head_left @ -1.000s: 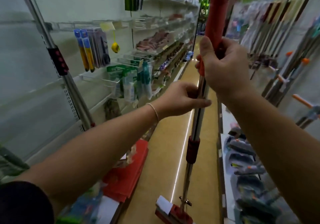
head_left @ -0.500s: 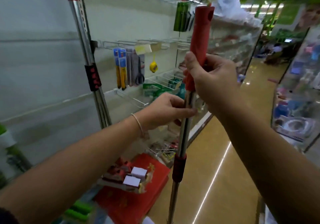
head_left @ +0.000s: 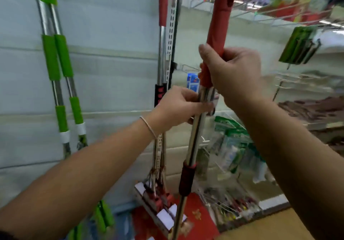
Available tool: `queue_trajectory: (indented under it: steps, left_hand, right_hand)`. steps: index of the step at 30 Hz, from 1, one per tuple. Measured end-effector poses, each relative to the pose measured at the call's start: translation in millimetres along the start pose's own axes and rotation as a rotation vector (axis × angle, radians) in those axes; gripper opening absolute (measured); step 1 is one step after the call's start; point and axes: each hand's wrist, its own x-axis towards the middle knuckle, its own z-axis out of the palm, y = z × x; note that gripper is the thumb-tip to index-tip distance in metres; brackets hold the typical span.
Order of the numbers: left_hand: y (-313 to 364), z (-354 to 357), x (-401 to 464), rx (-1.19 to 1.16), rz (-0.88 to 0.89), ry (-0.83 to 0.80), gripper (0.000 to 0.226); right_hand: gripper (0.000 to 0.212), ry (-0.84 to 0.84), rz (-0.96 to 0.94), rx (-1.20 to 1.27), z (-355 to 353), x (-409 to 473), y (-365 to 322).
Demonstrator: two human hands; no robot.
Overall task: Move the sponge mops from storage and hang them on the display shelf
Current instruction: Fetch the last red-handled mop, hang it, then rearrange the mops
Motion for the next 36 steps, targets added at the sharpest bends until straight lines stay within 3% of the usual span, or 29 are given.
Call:
queue_trajectory:
  steps: [6,15,21,31,36]
  left_hand:
    - [-8,-43,31,0.088,-0.049,0.059,0.012]
    - [-4,-89,88,0.219,-0.050,0.084,0.020]
    - [11,-104,125,0.267,-0.042,0.119,0.020]
    - [49,-109,160,0.312,-0.038,0.226,0.014]
    - [43,-108,171,0.365,-0.067,0.265,0.013]
  right_hand:
    - [0.039,-0.077,-0.019,0.020,42,44,21]
    - [0.035,-0.029,-0.045,-0.038,86,112,30]
    - [0.026,-0.049,-0.068,-0.002,92,150,29]
    - [0.030,-0.053,-0.150,0.055,96,214,28]
    - [0.032,-0.106,-0.091,0.102,103,229,43]
